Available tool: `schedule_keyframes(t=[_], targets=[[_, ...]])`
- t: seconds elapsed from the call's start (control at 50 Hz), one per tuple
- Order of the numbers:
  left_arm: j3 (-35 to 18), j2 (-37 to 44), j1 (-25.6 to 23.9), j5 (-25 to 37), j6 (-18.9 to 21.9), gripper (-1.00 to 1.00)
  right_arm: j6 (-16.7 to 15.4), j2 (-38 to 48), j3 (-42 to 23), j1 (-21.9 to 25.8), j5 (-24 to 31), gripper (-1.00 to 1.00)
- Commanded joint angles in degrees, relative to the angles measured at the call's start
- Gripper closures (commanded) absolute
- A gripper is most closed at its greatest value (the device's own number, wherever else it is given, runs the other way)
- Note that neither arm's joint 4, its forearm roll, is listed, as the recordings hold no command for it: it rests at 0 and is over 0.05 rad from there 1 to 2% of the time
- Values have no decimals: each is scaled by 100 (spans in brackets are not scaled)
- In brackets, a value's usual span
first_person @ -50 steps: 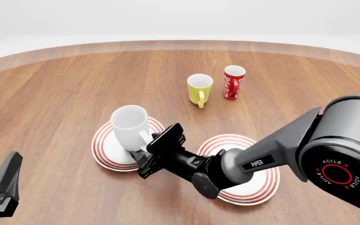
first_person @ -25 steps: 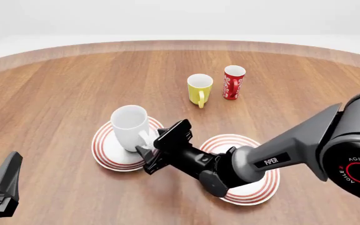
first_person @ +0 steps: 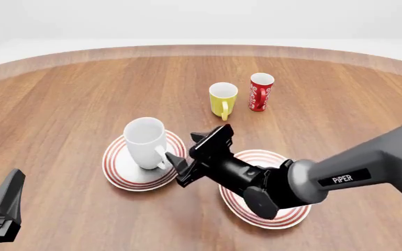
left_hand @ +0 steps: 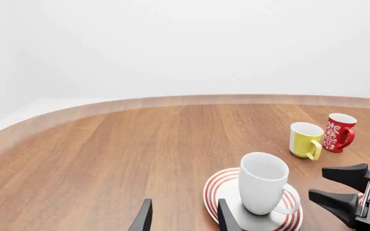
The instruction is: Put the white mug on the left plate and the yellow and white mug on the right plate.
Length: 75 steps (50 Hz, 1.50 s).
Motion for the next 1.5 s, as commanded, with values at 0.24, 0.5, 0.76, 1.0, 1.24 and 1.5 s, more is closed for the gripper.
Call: schedule_keyframes(t=[0.24, 0.5, 0.76, 1.0, 1.24, 1.5], targets=[[0, 0, 0, 0, 0, -100, -225, -782, 429, -526, -31, -100], [0, 0, 0, 0, 0, -100, -319, -1117, 469, -794, 164, -100], [0, 0, 0, 0, 0, -100, -296, -1215, 372, -1078, 334, -100], [0, 0, 0, 0, 0, -100, -263, -1325, 274, -1444, 462, -100], [0, 0, 0, 0, 0, -100, -195, -1138, 30, -1859, 612, -100], [0, 0, 0, 0, 0, -100, -180, -894, -205, -2157, 586, -100]])
